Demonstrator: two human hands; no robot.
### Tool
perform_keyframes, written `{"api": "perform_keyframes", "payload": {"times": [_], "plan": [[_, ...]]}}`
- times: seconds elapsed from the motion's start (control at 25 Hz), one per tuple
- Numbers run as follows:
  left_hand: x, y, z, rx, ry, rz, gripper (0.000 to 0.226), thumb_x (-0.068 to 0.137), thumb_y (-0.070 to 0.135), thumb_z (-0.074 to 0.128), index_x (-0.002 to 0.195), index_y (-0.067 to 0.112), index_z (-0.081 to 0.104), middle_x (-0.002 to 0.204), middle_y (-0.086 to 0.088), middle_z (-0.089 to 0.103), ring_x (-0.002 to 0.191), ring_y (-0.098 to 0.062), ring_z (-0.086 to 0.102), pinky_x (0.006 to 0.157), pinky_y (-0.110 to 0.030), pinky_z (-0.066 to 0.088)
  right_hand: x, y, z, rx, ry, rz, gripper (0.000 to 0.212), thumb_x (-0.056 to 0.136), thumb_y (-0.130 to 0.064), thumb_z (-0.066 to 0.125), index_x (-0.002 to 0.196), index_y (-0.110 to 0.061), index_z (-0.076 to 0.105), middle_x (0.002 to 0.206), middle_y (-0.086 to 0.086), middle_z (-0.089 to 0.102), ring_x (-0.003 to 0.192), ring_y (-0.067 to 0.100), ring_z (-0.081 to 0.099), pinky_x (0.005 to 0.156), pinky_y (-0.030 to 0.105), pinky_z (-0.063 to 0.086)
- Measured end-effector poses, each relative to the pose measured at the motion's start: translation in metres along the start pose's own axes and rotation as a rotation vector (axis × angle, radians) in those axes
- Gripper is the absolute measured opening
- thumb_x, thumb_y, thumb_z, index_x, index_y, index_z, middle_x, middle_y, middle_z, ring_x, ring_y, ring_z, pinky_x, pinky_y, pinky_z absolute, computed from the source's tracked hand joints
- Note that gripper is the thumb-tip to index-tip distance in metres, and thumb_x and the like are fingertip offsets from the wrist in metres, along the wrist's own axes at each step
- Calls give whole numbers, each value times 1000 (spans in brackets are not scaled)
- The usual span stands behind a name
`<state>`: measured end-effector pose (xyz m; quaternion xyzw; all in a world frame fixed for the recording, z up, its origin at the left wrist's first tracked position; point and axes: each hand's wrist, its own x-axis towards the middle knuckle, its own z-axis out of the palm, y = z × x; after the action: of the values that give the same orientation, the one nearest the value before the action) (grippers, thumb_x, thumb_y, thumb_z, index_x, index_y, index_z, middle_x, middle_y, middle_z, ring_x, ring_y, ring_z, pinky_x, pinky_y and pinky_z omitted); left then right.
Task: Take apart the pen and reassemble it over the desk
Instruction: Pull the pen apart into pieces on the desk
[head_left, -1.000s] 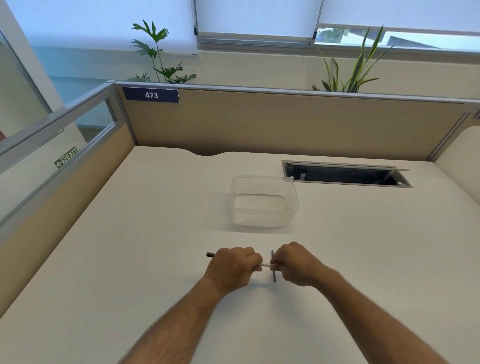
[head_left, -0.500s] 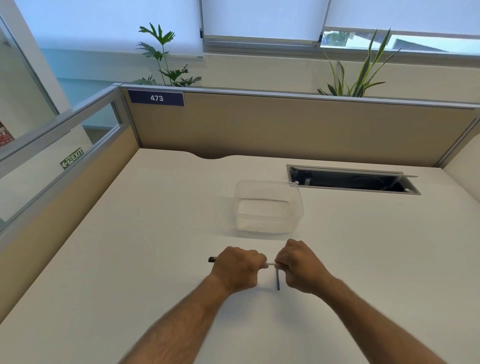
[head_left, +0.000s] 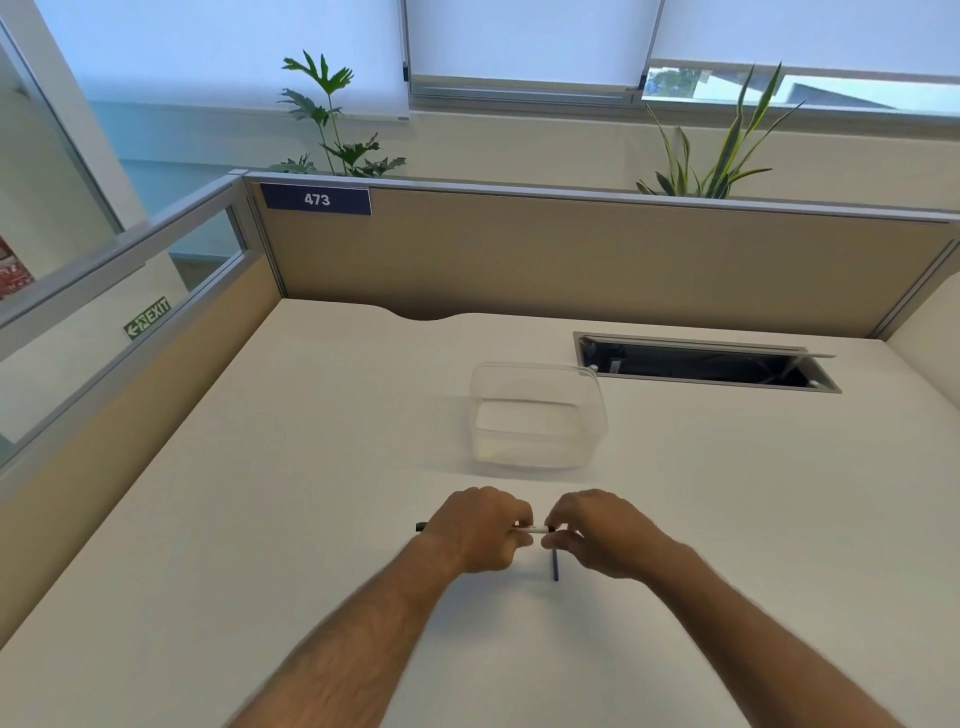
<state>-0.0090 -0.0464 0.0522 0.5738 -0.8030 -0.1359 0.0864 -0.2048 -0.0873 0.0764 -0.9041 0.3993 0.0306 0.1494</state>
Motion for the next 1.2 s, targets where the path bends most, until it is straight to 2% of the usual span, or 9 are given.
{"api": "perform_keyframes", "payload": {"times": [0.08, 0.24, 0.36, 0.48, 0.6, 0.8, 0.88, 1.0, 1.2], "plan": [[-3, 1, 2, 86, 61, 68, 22, 92, 36, 56, 103, 22, 69, 95, 0, 69, 82, -28, 63, 64, -33, 45, 3, 1, -7, 69, -94, 26, 26, 95, -38, 59, 106, -20, 73, 103, -2, 73, 92, 19, 62, 78, 33, 52], [-7, 5, 2, 182, 215, 235, 17, 90, 32, 62, 89, 18, 72, 82, -2, 64, 63, -29, 61, 51, -32, 49, 7, 4, -14, 170, -196, 55, 27, 91, -38, 66, 89, -12, 76, 62, -8, 61, 56, 7, 49, 56, 21, 38], [-9, 10, -3, 218, 271, 289, 8, 80, 27, 75, 77, 21, 70, 66, 3, 61, 52, -20, 58, 39, -24, 44, 12, 4, -19, 158, -158, 94, 26, 82, -38, 76, 91, -13, 79, 74, 5, 75, 52, 5, 53, 54, 19, 40], [-8, 12, -6, 226, 276, 300, 8, 78, 24, 76, 74, 22, 69, 58, 3, 59, 46, -19, 55, 37, -20, 41, 11, 4, -20, 146, -65, 95, 24, 78, -38, 80, 86, -15, 80, 70, 7, 77, 46, 3, 49, 51, 18, 36], [-5, 11, -4, 210, 254, 274, 10, 82, 22, 72, 73, 17, 67, 56, 0, 61, 44, -24, 56, 39, -23, 43, 9, 1, -16, 118, 50, 70, 20, 79, -36, 79, 86, -18, 81, 69, 6, 75, 53, 8, 46, 51, 20, 31], [2, 8, -4, 168, -11, 94, 17, 98, 23, 48, 97, 14, 62, 86, -11, 70, 72, -33, 62, 61, -36, 47, 5, 2, -8, -132, 162, -81, 18, 87, -34, 69, 92, -20, 80, 74, 4, 71, 75, 17, 51, 60, 27, 37], [4, 8, -6, 100, -84, 38, 19, 96, 18, 48, 106, 20, 63, 92, -10, 71, 79, -32, 63, 68, -37, 51, 4, 3, -7, -228, 214, -135, 14, 85, -30, 73, 84, -18, 80, 70, 2, 74, 74, 20, 57, 59, 29, 41], [7, 8, -6, 33, -113, 10, 25, 94, 15, 47, 109, 26, 64, 96, -8, 72, 81, -26, 62, 66, -31, 42, 1, 0, -6, -273, 296, -104, 15, 77, -30, 81, 74, -16, 77, 68, -1, 73, 71, 20, 59, 53, 28, 39], [9, 7, -7, 95, -89, 17, 23, 95, 19, 47, 110, 28, 61, 97, -6, 72, 82, -28, 65, 70, -37, 51, 4, -3, -12, -97, 130, 72, 40, 76, -51, 76, 95, -19, 63, 101, -5, 66, 90, 17, 56, 64, 26, 41]]}}
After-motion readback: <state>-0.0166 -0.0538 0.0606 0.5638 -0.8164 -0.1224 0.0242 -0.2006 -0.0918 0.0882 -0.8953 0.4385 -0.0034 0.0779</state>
